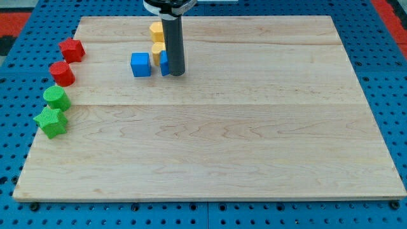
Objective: Move your arm to the top center
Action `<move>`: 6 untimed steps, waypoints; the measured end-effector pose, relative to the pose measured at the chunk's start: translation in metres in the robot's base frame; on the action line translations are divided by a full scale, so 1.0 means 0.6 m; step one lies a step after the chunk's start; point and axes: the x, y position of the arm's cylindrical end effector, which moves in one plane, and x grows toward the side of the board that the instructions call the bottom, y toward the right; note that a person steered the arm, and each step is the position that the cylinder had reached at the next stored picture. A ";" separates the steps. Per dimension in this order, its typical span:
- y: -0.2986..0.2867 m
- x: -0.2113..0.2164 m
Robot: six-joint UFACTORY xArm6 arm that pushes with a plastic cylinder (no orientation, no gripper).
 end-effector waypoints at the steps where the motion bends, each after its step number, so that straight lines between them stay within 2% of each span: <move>1: 0.031 0.029; 2: 0.004 0.068; 3: 0.073 0.072; 4: 0.189 -0.065; 5: 0.218 -0.259; 6: 0.062 -0.271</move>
